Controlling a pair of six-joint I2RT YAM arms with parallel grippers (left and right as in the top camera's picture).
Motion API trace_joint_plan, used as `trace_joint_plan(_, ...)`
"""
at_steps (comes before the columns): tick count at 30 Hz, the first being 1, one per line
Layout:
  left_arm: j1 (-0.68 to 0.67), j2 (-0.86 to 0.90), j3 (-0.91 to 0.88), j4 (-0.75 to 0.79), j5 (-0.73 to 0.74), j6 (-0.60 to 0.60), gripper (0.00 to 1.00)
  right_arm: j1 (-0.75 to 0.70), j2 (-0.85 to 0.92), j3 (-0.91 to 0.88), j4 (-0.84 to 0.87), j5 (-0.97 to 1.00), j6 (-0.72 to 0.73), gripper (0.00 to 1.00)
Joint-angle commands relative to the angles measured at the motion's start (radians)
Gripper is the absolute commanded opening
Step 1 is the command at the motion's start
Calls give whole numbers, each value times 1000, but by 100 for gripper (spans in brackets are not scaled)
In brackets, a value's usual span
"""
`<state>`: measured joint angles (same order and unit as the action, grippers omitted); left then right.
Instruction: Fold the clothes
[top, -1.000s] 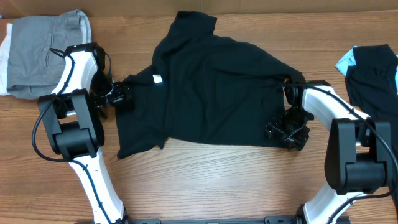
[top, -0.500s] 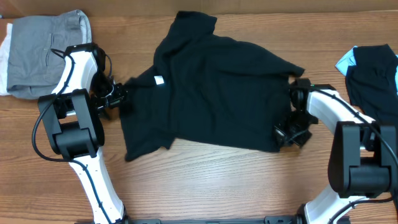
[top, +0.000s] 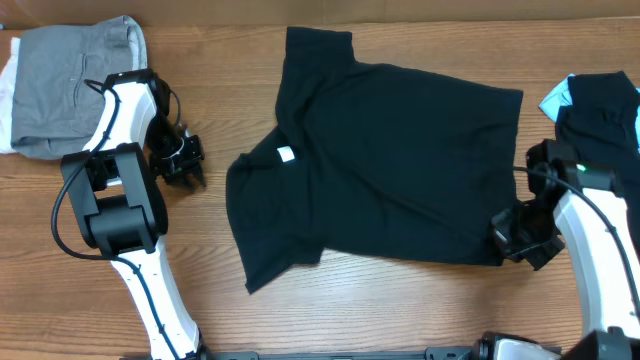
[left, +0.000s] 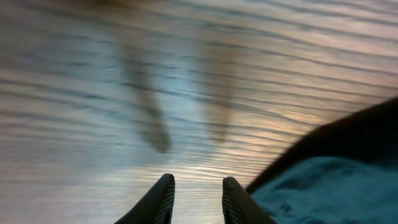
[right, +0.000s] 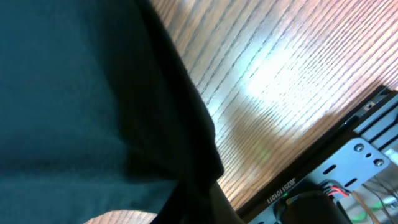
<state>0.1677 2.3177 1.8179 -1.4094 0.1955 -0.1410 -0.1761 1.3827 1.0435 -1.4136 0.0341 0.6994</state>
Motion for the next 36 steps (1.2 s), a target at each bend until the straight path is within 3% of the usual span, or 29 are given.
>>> trace_joint_plan(1, -39, -39, 19, 19, 94, 71, 29, -29, -18, 5, 1, 32, 17, 18)
trace_joint_plan(3, -69, -71, 19, 47, 92, 75, 31, -43, -17, 5, 0, 32, 26, 23)
trace_joint_plan(4, -85, -87, 19, 63, 89, 75, 34, -51, -17, 5, 1, 31, 31, 47)
trace_joint_plan(5, -106, -104, 19, 85, 89, 75, 39, -59, -17, 5, 2, 27, 30, 89)
trace_joint_plan(6, -124, -116, 19, 105, 90, 74, 43, -64, -17, 5, 2, 27, 30, 100)
trace_joint_plan(12, -270, -141, 19, 214, 90, 74, 70, -71, -18, 5, 21, -8, -2, 100)
trace_joint_plan(14, -321, -139, 19, 269, 89, 74, 96, -71, -17, 5, 44, -59, -66, 100)
trace_joint_plan(15, -351, -139, 19, 309, 84, 73, 100, -71, -17, 5, 55, -84, -84, 100)
trace_joint_plan(17, -425, -139, 19, 438, -19, 19, 100, -71, -18, 5, 61, -115, -106, 100)
trace_joint_plan(22, -434, -139, 19, 464, -115, -40, 100, -71, -17, 5, 57, -115, -106, 100)
trace_joint_plan(36, -430, -130, 18, 528, -10, -79, 77, -71, -18, 5, 64, -115, -125, 100)
